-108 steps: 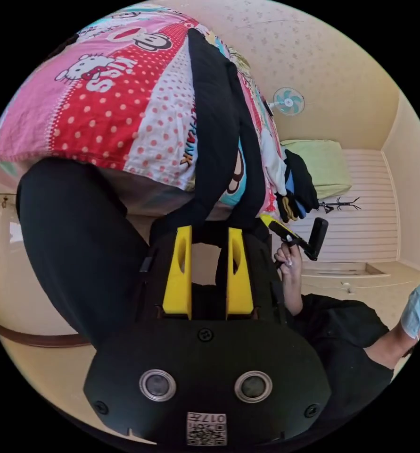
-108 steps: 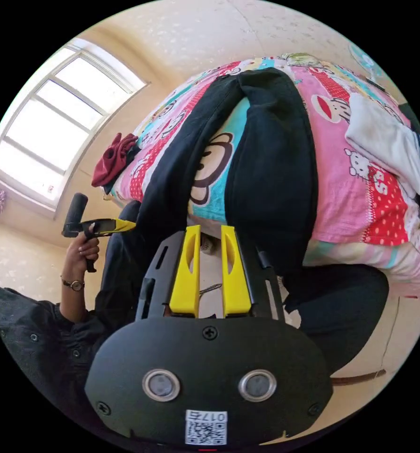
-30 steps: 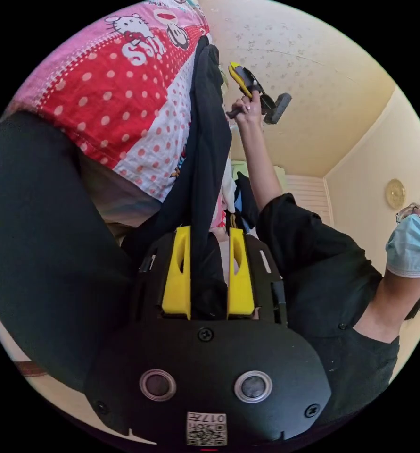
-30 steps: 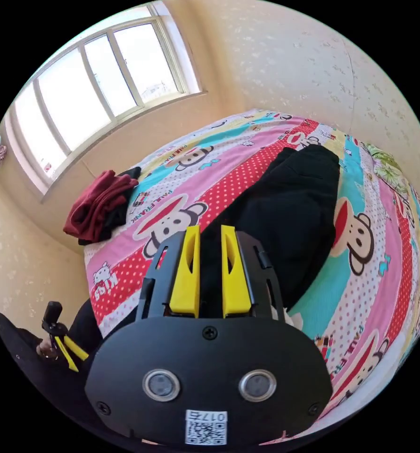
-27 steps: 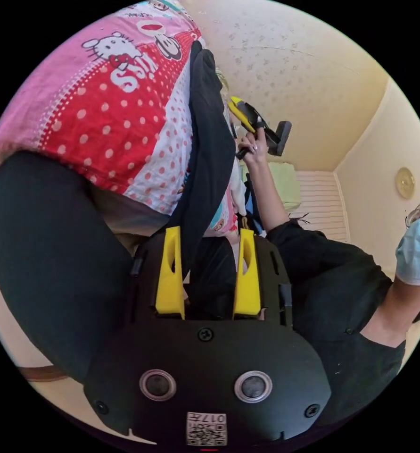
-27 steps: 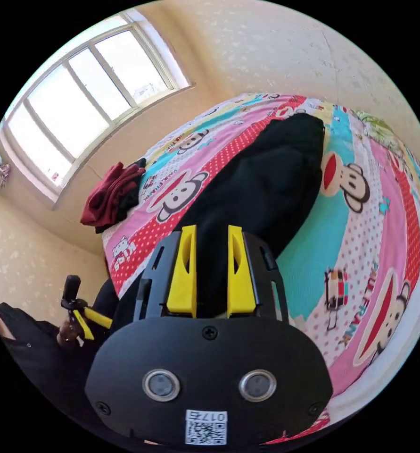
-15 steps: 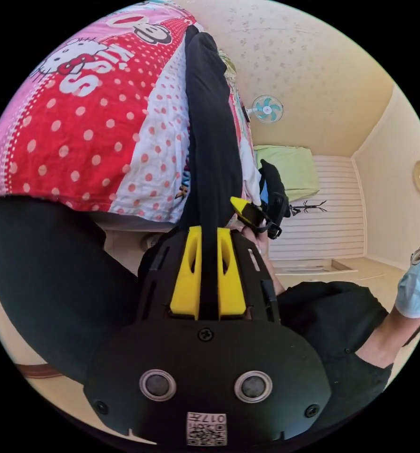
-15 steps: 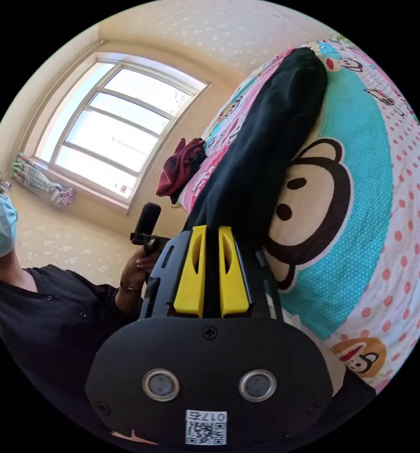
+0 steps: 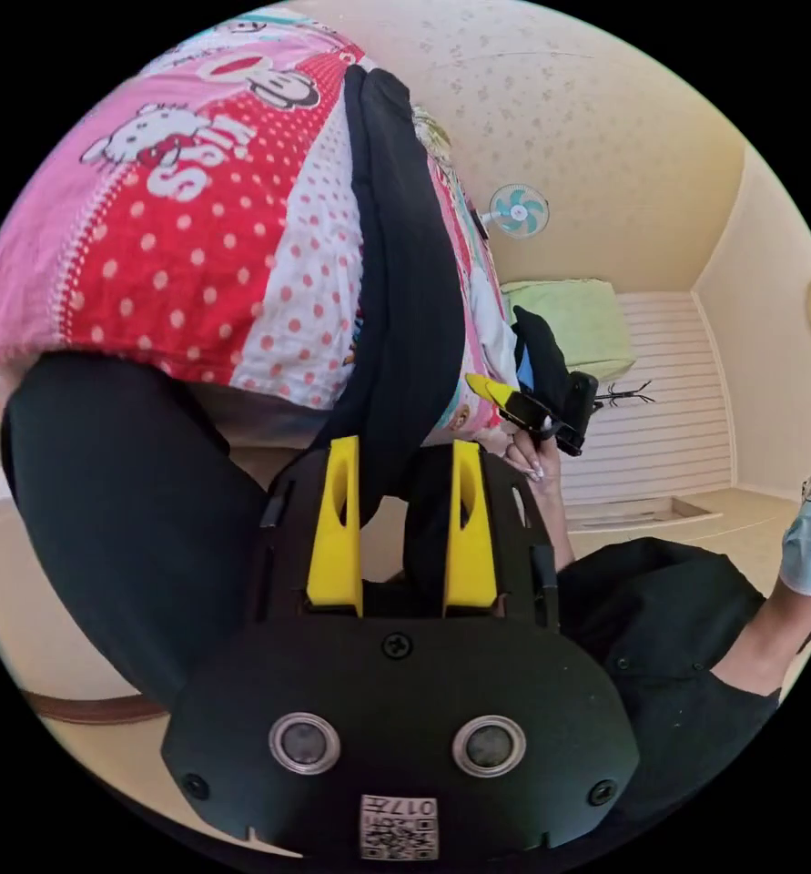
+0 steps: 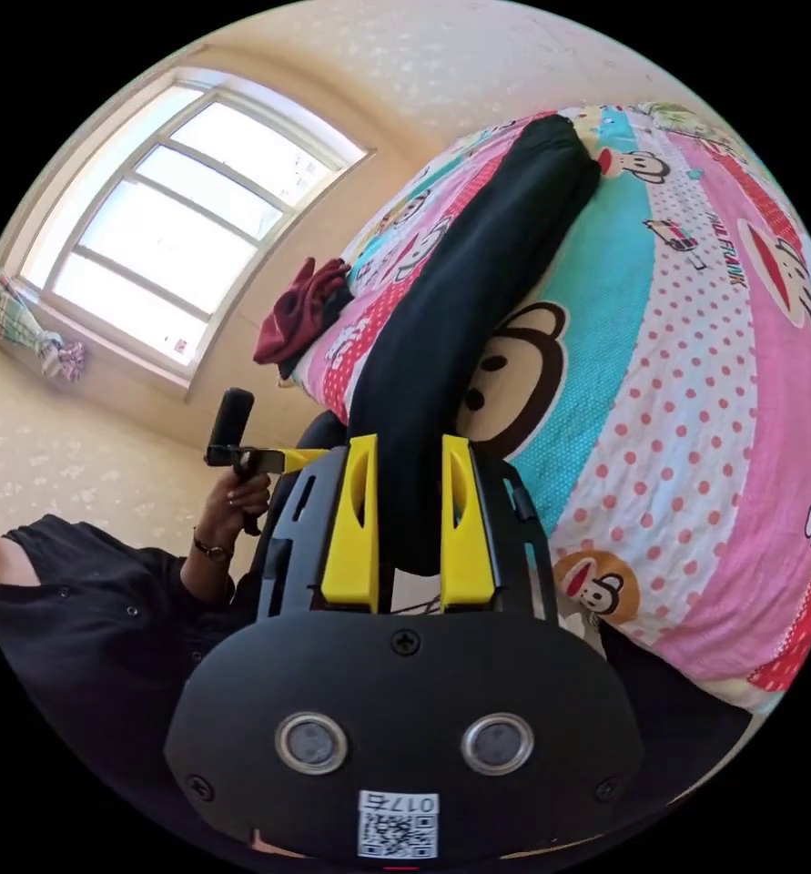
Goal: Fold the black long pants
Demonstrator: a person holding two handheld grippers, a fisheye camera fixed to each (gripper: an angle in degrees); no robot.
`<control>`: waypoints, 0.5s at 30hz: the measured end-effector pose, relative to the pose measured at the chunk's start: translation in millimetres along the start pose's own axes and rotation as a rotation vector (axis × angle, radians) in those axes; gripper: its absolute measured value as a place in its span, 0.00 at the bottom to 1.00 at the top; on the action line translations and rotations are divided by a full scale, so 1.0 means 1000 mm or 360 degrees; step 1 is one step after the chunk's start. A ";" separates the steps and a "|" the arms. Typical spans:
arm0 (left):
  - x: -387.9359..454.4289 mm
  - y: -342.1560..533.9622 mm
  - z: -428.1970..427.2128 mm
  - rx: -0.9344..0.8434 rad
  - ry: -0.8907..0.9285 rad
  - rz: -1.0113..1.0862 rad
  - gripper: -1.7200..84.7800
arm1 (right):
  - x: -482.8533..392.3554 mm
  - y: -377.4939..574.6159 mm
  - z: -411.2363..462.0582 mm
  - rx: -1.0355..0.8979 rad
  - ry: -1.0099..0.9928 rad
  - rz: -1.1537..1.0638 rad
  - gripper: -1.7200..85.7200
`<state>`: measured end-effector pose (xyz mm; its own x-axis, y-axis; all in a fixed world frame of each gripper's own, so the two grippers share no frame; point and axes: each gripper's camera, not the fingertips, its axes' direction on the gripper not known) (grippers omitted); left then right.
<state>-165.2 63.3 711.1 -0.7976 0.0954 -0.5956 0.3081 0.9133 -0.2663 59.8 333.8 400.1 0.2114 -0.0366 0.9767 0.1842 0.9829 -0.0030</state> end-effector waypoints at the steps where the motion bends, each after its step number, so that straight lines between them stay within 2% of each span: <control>1: -0.001 -0.006 -0.003 0.0066 -0.0056 0.0036 0.20 | 0.013 -0.006 -0.003 0.0062 -0.0015 0.0056 0.16; 3: -0.008 -0.017 0.002 0.0123 -0.0090 0.0056 0.21 | 0.030 -0.017 0.008 0.0027 -0.0116 0.0095 0.17; 5: -0.027 -0.032 0.028 0.0020 -0.0025 0.0028 0.21 | 0.040 -0.024 0.031 -0.0122 -0.0215 0.0147 0.17; 7: -0.037 -0.033 0.048 -0.0072 0.0031 0.0023 0.21 | 0.039 -0.014 0.037 -0.0105 -0.0310 0.0146 0.17; 12: -0.028 -0.009 0.041 -0.0120 -0.0142 0.0079 0.22 | 0.056 0.026 0.035 -0.0191 -0.0374 0.0154 0.18; 15: -0.008 0.005 0.025 -0.0075 -0.0383 0.0256 0.21 | 0.073 0.046 0.040 -0.0287 -0.0324 0.0097 0.20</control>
<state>-144.0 56.7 695.5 -0.5931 0.1488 -0.7913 0.3917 0.9120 -0.1221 45.5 383.4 480.0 0.0338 0.0767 0.9965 0.3486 0.9335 -0.0836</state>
